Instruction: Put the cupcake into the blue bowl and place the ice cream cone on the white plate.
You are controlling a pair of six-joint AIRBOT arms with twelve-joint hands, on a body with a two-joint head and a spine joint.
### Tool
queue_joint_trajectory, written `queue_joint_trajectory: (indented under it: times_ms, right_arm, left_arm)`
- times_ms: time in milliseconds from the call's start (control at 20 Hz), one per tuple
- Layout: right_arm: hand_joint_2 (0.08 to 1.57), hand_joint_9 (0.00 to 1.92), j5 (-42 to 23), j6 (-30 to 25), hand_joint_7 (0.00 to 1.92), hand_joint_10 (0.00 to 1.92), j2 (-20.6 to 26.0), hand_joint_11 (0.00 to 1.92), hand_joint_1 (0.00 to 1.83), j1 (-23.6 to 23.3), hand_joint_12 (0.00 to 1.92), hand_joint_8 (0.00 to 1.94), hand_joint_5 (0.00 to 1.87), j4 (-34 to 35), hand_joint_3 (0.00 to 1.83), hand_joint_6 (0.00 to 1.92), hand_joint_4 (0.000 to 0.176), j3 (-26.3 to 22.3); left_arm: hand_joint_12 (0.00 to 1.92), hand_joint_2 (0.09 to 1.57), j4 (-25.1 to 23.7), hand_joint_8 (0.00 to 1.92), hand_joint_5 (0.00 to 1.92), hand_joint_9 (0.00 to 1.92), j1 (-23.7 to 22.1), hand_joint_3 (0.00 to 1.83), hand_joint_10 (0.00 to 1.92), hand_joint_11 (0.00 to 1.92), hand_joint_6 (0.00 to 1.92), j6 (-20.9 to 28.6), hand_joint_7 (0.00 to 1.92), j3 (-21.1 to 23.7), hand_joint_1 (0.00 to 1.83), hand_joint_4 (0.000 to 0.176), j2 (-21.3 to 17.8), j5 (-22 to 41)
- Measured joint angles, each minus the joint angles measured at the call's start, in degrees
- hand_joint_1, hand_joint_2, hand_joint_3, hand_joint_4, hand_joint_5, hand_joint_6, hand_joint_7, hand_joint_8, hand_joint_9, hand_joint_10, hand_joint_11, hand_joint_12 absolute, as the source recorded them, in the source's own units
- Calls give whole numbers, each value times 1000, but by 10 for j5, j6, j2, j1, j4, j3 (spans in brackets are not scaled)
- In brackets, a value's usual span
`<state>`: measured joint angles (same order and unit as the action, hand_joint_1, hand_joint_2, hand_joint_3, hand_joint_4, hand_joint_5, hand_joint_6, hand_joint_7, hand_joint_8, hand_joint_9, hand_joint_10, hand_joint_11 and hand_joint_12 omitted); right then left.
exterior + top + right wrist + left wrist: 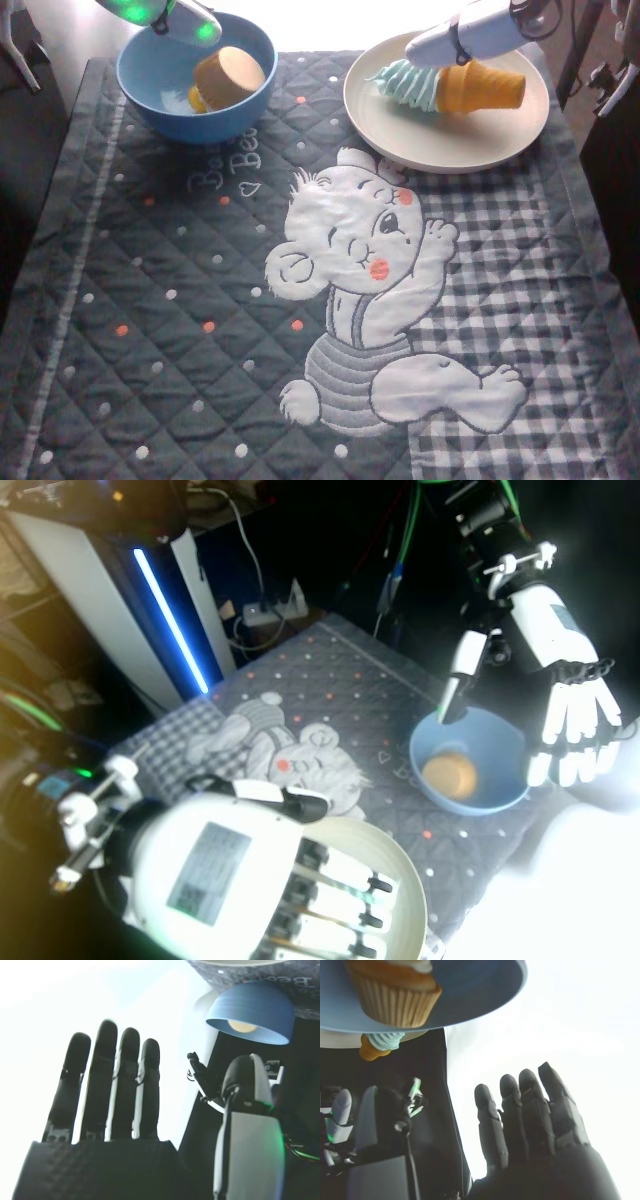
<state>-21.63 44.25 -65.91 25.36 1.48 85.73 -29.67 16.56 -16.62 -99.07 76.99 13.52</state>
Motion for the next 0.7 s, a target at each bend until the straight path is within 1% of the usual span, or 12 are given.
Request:
queue_joint_trajectory:
  times_ms: [50,100,150,200,250,350,400,500,550,600,650,700]
  right_arm:
    - [865,756,0,0,792,36,0,208,712,0,1548,9,745,0,0,0,0,0]
    - [862,771,0,0,787,39,0,224,710,0,1566,4,744,0,0,0,0,0]
    - [861,719,0,0,760,15,0,160,713,0,1544,1,743,0,0,0,0,0]
    - [854,665,0,0,720,2,0,132,715,0,1467,0,734,0,0,0,0,0]
    - [859,785,0,0,816,46,0,288,715,0,1465,18,727,-1,0,0,0,-1]
    - [867,827,-1,0,848,45,0,322,729,0,1510,8,733,-1,1,1,0,0]
    - [863,741,-1,0,784,10,0,235,720,0,1495,2,739,-2,0,2,0,-1]
    - [844,637,-2,0,697,0,0,198,707,0,1332,0,721,-2,0,0,0,-1]
    - [829,622,-4,0,690,0,0,201,694,0,1290,0,701,-2,0,0,0,-1]
    - [810,586,-4,0,607,4,0,206,686,0,1258,2,510,-2,0,0,0,-2]
    - [810,586,-4,0,607,4,0,206,686,0,1258,2,510,-2,0,0,0,-3]
    - [807,603,-5,0,597,7,0,202,697,0,1302,1,443,-2,0,0,9,-6]
  left_arm:
    - [770,833,0,2,631,388,0,1,5,0,1,0,484,0,1029,18,0,0]
    - [706,836,0,0,624,376,0,1,5,0,2,0,479,1,1022,28,0,0]
    - [632,838,0,0,623,368,0,1,2,0,1,0,475,3,1030,27,-1,0]
    - [621,844,-1,0,614,354,1,4,0,0,0,1,465,3,1020,43,-1,3]
    - [620,844,-1,2,613,354,1,3,1,0,1,1,468,3,1020,51,-1,4]
    - [674,845,-1,2,617,362,2,2,1,0,0,2,475,3,1031,39,-1,4]
    - [690,844,-1,1,615,367,2,1,2,0,0,2,477,3,1024,41,-1,4]
    - [626,840,-1,3,610,346,2,0,7,0,1,2,470,5,1016,55,-4,5]
    - [666,840,-1,3,609,358,2,0,10,0,1,2,473,5,1021,46,-4,5]
    - [727,832,-1,0,570,370,2,0,6,0,0,2,466,5,1007,44,-4,5]
    - [727,832,-1,0,570,370,2,0,6,0,0,2,466,5,1007,44,-5,5]
    - [793,826,-1,3,540,370,2,0,2,2,0,2,446,6,1018,57,-6,6]
